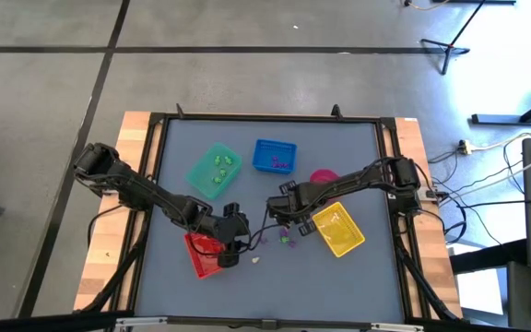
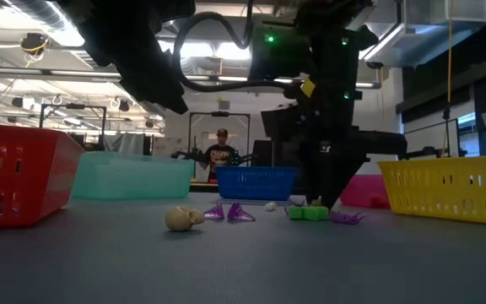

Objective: Sort Halloween decoration
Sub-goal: Put the yellow skull toy into the red bin

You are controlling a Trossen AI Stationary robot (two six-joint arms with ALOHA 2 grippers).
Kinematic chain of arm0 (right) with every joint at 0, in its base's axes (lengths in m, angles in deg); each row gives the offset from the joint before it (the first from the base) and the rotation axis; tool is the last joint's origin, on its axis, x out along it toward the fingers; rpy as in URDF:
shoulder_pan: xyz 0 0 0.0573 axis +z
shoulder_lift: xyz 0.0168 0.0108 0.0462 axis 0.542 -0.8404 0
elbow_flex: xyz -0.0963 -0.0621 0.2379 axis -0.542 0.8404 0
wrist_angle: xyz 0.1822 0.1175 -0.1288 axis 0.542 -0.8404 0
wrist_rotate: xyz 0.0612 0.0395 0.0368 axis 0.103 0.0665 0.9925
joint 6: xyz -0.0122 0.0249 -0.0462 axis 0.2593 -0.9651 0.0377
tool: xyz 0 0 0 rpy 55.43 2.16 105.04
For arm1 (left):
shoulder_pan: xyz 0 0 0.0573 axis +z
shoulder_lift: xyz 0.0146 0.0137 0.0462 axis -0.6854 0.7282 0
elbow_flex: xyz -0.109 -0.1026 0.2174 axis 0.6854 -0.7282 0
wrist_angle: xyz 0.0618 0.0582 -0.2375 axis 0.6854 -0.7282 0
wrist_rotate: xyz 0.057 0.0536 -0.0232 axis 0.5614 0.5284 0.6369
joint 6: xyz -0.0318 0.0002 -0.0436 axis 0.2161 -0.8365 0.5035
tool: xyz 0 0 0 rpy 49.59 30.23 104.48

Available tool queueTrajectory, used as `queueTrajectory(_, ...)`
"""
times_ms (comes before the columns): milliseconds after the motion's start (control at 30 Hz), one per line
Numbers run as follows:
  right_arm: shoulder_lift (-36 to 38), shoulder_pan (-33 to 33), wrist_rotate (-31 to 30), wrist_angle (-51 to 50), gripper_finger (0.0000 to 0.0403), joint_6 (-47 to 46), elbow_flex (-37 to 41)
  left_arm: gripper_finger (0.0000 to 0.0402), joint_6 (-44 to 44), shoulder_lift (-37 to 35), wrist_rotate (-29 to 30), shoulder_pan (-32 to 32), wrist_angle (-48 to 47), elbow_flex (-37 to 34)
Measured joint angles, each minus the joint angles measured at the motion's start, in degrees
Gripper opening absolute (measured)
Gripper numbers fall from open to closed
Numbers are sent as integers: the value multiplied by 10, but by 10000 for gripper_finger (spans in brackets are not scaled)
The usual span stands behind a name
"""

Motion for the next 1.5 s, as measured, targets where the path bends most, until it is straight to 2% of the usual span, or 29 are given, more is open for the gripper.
queueTrajectory(233,0,0,1,0,126,0,1,164,0,0,0,0,1,0)
queueTrajectory(533,-2,0,5,-3,53,0,2,164,0,0,0,0,1,0)
queueTrajectory(700,-2,0,5,-4,30,1,2,164,0,0,0,0,2,0)
queueTrajectory(1100,-7,-1,2,-51,32,1,-47,164,0,0,0,0,4,0)
queueTrajectory(1500,-6,0,2,-193,32,4,-126,164,0,0,1,0,5,1)
